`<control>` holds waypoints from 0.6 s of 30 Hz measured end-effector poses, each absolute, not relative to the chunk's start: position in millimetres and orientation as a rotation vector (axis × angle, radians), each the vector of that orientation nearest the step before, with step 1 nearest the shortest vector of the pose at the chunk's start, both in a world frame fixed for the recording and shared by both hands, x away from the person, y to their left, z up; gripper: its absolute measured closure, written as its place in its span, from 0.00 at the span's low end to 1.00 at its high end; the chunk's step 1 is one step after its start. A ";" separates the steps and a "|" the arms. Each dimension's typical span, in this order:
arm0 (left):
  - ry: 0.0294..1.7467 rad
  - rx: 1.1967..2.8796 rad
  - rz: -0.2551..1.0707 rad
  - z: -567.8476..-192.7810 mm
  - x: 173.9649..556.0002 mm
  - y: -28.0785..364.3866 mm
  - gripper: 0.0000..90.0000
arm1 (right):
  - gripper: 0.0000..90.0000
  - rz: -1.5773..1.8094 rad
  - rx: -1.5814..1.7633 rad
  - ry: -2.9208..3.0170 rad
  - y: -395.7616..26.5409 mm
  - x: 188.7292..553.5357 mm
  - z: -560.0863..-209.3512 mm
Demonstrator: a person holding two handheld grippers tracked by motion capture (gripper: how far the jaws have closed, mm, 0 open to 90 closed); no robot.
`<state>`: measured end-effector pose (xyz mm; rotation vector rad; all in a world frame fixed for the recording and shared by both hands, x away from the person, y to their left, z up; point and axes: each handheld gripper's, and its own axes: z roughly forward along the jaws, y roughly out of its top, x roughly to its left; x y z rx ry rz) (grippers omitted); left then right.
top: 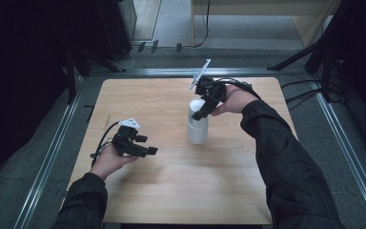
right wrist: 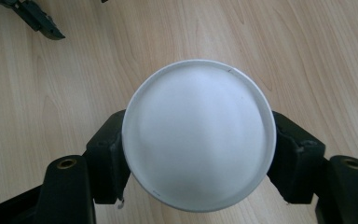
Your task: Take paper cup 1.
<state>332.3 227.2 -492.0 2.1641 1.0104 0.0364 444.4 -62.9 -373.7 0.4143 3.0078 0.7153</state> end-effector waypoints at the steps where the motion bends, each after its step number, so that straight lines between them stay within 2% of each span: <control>1: 1.011 2.163 0.036 -491.9 332.5 227.5 0.26 | 0.36 0.714 0.418 3.007 -62.9 444.5 -373.2; 18: 1.011 2.143 0.023 -490.4 332.0 228.9 0.24 | 0.37 0.739 0.436 2.996 -66.3 442.1 -344.0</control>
